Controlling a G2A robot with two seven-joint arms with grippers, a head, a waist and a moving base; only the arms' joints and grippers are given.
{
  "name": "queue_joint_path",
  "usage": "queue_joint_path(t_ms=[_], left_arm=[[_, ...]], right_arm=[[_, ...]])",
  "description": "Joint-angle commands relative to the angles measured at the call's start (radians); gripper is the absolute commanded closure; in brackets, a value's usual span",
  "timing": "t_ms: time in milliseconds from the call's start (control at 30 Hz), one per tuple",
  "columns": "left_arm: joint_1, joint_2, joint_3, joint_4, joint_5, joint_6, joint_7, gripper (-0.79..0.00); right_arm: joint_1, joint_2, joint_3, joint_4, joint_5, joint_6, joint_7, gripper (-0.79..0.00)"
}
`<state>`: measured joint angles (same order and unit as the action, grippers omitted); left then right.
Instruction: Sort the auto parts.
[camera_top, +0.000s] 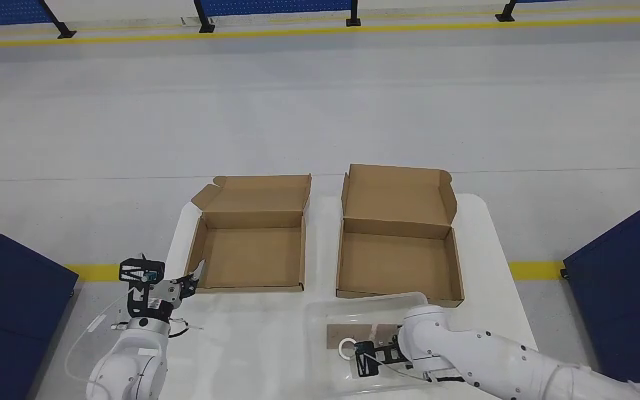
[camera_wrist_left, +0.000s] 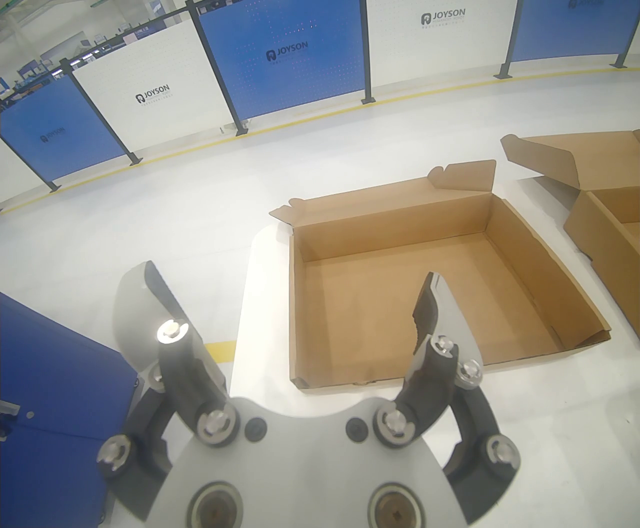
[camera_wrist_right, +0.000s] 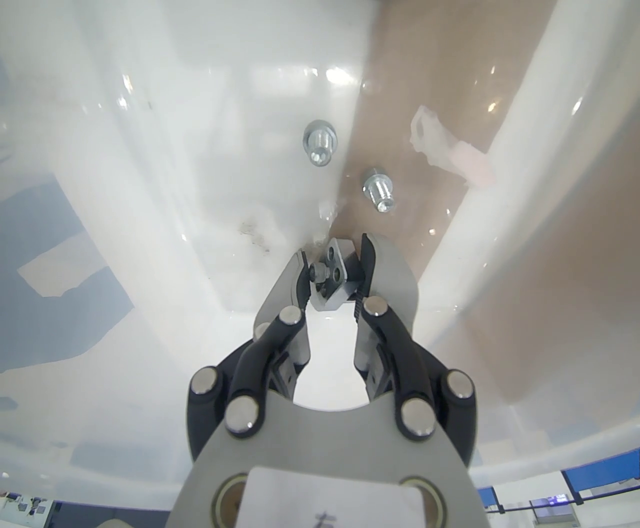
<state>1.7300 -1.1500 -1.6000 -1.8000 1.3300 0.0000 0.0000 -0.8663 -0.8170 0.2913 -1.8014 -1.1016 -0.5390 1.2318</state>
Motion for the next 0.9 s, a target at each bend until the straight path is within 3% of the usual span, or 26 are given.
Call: queue_joint_path(t_ms=[0,467,867], left_arm=[[0.000,0.000,0.000,0.000,0.000,0.000,0.000,-0.785],[0.000,0.000,0.000,0.000,0.000,0.000,0.000,-0.785],[0.000,0.000,0.000,0.000,0.000,0.000,0.000,-0.785]], right_arm=[[-0.005,0.001,0.006,-0.008,-0.002,0.003,0.003,0.000],[-0.055,0.031,0.071,-0.079,-0.009,0.014,0.014,0.000],[-0.125,0.088,0.188,-0.141,0.000,0.029,-0.069,0.000]])
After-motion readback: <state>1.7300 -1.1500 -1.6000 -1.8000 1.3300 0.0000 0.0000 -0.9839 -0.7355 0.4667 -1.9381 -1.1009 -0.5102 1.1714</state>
